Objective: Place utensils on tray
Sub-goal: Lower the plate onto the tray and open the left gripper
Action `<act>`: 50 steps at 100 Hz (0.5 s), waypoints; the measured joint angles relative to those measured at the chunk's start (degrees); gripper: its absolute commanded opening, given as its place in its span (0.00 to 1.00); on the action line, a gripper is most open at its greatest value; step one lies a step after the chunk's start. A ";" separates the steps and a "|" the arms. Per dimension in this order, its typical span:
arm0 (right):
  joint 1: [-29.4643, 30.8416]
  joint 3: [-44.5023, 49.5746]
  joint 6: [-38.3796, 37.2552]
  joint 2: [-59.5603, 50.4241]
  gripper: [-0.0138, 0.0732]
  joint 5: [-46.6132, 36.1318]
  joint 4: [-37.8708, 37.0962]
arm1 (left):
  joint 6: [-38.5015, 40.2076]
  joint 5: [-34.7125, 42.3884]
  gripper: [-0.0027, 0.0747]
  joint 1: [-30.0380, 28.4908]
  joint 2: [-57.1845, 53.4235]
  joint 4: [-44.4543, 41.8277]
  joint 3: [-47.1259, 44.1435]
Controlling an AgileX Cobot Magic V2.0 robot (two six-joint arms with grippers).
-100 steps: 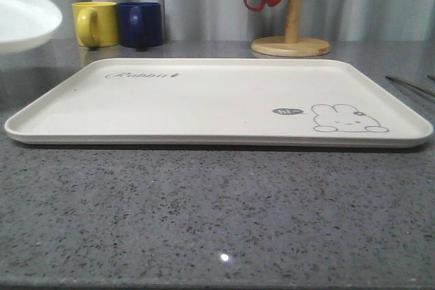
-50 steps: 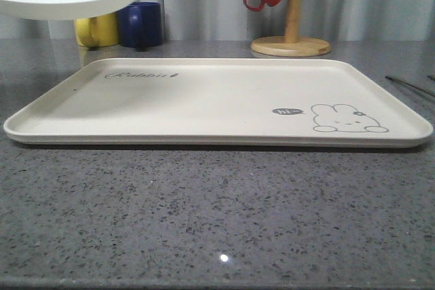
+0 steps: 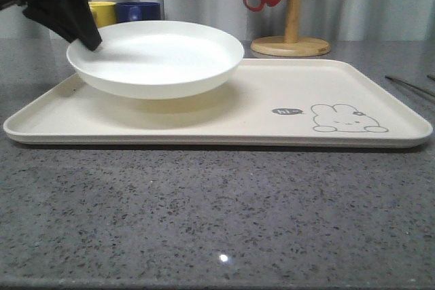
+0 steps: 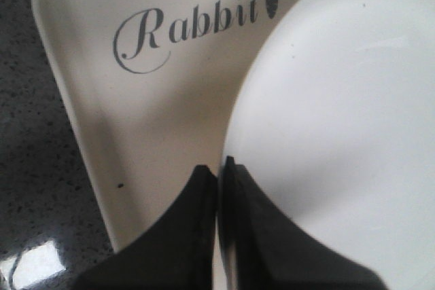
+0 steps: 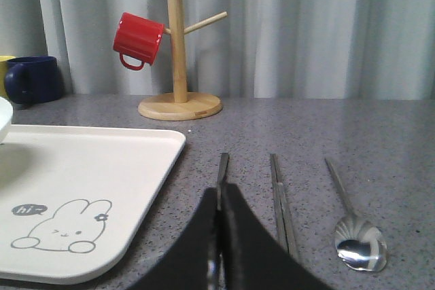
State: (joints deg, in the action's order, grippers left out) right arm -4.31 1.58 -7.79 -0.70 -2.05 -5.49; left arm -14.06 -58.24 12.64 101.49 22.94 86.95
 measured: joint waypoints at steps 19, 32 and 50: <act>0.00 0.00 0.00 0.00 0.08 0.00 0.00 | 0.00 0.85 0.01 0.06 2.23 0.28 0.00; 0.00 0.00 0.00 0.00 0.08 0.00 0.00 | 0.11 1.00 0.02 0.06 3.62 0.38 0.00; 0.00 0.00 0.00 0.00 0.08 0.00 0.00 | 0.11 1.15 0.26 0.06 4.28 0.38 0.00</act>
State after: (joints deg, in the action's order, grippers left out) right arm -4.31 1.58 -7.79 -0.70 -2.05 -5.49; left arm -13.95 -57.09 12.70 105.77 23.32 86.95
